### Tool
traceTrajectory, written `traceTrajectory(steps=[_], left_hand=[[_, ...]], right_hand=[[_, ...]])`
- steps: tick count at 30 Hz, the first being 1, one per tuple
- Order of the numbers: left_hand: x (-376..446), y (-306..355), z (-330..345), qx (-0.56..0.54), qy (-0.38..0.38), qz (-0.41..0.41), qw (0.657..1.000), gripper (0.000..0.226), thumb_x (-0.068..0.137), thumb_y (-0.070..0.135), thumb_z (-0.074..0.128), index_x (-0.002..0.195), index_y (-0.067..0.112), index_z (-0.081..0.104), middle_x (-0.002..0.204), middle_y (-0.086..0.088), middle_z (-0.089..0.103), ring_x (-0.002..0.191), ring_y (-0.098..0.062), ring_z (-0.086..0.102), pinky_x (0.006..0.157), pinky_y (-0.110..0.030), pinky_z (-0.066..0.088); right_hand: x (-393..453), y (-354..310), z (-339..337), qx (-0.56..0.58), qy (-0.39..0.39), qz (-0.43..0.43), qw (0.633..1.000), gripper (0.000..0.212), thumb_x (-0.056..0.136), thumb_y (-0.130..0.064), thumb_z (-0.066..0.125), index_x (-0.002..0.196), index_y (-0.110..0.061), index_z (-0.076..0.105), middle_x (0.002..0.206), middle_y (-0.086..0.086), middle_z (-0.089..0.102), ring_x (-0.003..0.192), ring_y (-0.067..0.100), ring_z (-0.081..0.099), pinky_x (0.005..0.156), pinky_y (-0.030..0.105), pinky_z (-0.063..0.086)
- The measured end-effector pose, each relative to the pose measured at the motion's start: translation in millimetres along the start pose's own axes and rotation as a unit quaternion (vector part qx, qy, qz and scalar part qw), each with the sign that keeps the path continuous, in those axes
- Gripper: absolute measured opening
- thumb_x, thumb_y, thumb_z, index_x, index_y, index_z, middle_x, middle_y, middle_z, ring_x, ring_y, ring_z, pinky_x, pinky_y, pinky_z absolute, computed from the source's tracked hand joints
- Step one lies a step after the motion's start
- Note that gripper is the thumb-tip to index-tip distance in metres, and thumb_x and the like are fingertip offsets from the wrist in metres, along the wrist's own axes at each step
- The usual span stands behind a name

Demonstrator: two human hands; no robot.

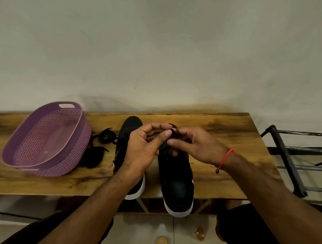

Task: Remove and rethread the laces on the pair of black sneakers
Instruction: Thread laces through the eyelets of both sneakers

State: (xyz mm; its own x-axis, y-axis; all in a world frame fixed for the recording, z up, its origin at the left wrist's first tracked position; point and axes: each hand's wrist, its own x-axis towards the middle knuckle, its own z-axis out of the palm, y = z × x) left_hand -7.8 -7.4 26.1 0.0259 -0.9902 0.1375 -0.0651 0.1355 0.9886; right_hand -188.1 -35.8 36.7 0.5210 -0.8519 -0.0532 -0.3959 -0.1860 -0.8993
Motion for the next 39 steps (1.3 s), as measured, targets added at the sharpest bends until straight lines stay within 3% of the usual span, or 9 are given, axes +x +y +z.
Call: traceTrajectory(steps=[4, 9, 13, 16, 19, 22, 28, 35, 39], left_hand=[[11.0, -3.9, -24.8, 0.262, 0.017, 0.114, 0.958, 0.022, 0.093, 0.022, 0.072, 0.114, 0.026, 0.073, 0.103, 0.016, 0.073, 0.099, 0.001, 0.068, 0.081, -0.02, 0.056], [22.3, 1.1, -49.5, 0.285, 0.06, 0.076, 0.954, 0.023, 0.091, 0.039, 0.067, 0.107, 0.025, 0.077, 0.095, 0.021, 0.072, 0.091, 0.004, 0.067, 0.084, -0.028, 0.059], [17.9, 2.9, -36.4, 0.17, 0.073, 0.046, 0.982, 0.009, 0.093, 0.028, 0.069, 0.099, 0.027, 0.077, 0.082, 0.012, 0.075, 0.082, -0.001, 0.07, 0.08, -0.024, 0.058], [7.3, 2.8, -10.8, 0.101, 0.006, 0.043, 0.994, 0.012, 0.093, 0.02, 0.067, 0.1, 0.017, 0.076, 0.08, 0.01, 0.073, 0.07, 0.002, 0.064, 0.066, -0.011, 0.049], [1.0, 0.5, -0.8, 0.08, -0.041, 0.061, 0.994, 0.014, 0.094, 0.007, 0.066, 0.105, 0.006, 0.075, 0.088, 0.009, 0.074, 0.074, 0.003, 0.065, 0.067, -0.01, 0.047], [6.2, -4.9, -10.9, 0.12, -0.051, 0.051, 0.99, 0.017, 0.093, 0.008, 0.069, 0.108, 0.011, 0.075, 0.083, 0.014, 0.073, 0.069, 0.0, 0.065, 0.066, -0.012, 0.048], [19.0, -14.5, -36.7, 0.196, -0.056, -0.012, 0.979, 0.018, 0.092, 0.021, 0.07, 0.107, 0.028, 0.077, 0.085, 0.008, 0.077, 0.054, -0.006, 0.06, 0.061, -0.023, 0.053], [21.3, -13.9, -39.4, 0.278, 0.042, -0.019, 0.96, 0.013, 0.092, 0.031, 0.072, 0.102, 0.026, 0.078, 0.087, 0.017, 0.072, 0.076, 0.011, 0.061, 0.066, 0.0, 0.041], [20.1, -13.4, -38.7, 0.245, 0.039, -0.004, 0.969, 0.02, 0.096, 0.023, 0.068, 0.111, 0.031, 0.077, 0.099, 0.016, 0.073, 0.069, 0.008, 0.058, 0.073, -0.017, 0.051]], right_hand=[[6.1, 7.2, -41.2, 0.245, 0.258, 0.054, 0.933, 0.019, 0.1, -0.007, 0.052, 0.095, -0.011, 0.07, 0.05, -0.007, 0.04, 0.04, 0.01, 0.035, 0.04, 0.021, 0.036], [-2.7, 33.0, -91.1, 0.365, 0.451, 0.126, 0.804, 0.021, 0.096, -0.01, 0.05, 0.092, -0.016, 0.069, 0.053, -0.006, 0.035, 0.04, 0.008, 0.024, 0.037, 0.017, 0.019], [-1.1, 27.4, -71.1, 0.089, 0.386, 0.105, 0.912, 0.034, 0.088, -0.007, 0.057, 0.109, -0.029, 0.071, 0.098, -0.003, 0.06, 0.081, 0.009, 0.056, 0.062, 0.018, 0.045], [-2.2, -0.1, -31.1, -0.001, 0.12, -0.005, 0.993, 0.04, 0.094, -0.029, 0.066, 0.132, -0.035, 0.057, 0.133, -0.013, 0.054, 0.119, -0.001, 0.052, 0.099, 0.021, 0.045], [-1.4, -10.3, -3.0, -0.039, -0.062, -0.01, 0.997, 0.033, 0.094, -0.033, 0.064, 0.126, -0.025, 0.063, 0.112, -0.009, 0.07, 0.103, 0.002, 0.065, 0.09, 0.027, 0.054], [1.8, -5.4, -9.1, -0.076, 0.048, 0.016, 0.996, 0.019, 0.098, -0.032, 0.058, 0.093, -0.02, 0.072, 0.073, 0.004, 0.065, 0.068, 0.014, 0.059, 0.069, 0.042, 0.051], [-1.9, 20.2, -71.6, 0.13, 0.421, 0.066, 0.895, 0.028, 0.099, -0.037, 0.058, 0.08, -0.021, 0.072, 0.061, -0.007, 0.05, 0.056, 0.01, 0.043, 0.057, 0.028, 0.035], [0.0, 31.2, -79.8, 0.171, 0.513, 0.089, 0.837, 0.029, 0.101, -0.039, 0.053, 0.081, -0.025, 0.069, 0.068, -0.006, 0.056, 0.062, 0.011, 0.048, 0.057, 0.027, 0.038], [-1.0, 31.3, -76.2, -0.014, 0.399, 0.14, 0.906, 0.028, 0.099, -0.043, 0.055, 0.112, -0.022, 0.071, 0.119, 0.002, 0.068, 0.106, 0.017, 0.059, 0.09, 0.03, 0.044]])
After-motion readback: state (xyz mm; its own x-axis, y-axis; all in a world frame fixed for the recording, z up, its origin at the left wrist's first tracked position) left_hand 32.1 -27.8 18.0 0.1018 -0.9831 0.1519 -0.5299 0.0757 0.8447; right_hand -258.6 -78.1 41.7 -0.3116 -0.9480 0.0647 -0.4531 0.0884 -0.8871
